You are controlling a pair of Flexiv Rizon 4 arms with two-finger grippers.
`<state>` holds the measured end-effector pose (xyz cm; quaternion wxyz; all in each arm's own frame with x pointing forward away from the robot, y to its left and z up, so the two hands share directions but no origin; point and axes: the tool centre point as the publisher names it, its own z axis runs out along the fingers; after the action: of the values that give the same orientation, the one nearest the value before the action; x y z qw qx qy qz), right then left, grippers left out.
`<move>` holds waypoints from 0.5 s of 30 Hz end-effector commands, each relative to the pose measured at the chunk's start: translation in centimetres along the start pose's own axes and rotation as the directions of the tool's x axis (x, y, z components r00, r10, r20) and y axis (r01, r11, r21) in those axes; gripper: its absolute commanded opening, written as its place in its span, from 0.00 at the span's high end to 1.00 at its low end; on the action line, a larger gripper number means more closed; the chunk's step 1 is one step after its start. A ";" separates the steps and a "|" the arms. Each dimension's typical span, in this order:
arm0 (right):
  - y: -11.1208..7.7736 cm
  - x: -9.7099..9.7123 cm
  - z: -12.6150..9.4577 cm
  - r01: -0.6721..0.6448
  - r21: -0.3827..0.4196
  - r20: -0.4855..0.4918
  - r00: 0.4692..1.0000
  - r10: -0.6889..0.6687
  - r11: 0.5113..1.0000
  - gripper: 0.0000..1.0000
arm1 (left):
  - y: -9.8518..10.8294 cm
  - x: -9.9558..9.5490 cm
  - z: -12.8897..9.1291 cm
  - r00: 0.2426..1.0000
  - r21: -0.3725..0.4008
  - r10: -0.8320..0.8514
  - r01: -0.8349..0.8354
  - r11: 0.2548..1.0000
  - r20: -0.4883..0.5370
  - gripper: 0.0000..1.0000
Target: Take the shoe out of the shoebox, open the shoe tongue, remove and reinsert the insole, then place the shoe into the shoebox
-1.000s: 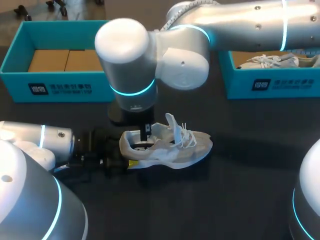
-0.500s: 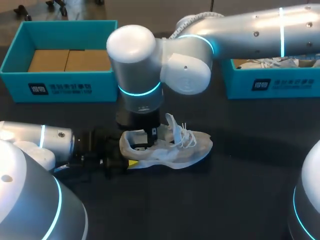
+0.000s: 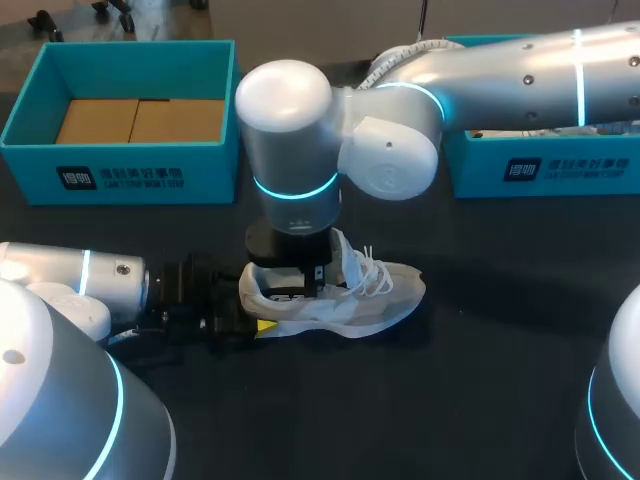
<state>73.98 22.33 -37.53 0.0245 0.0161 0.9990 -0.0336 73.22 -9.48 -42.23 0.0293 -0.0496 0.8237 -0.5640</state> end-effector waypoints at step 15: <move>1.3 -2.0 1.3 0.023 -0.010 0.009 1.000 -0.023 1.000 0.66 | 0.3 0.0 0.1 1.000 -0.004 0.000 0.000 1.000 -0.001 1.00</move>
<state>75.76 23.22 -38.07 0.0325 0.0051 0.9990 -0.0301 73.23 -9.47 -42.24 0.0293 -0.0498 0.8238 -0.5640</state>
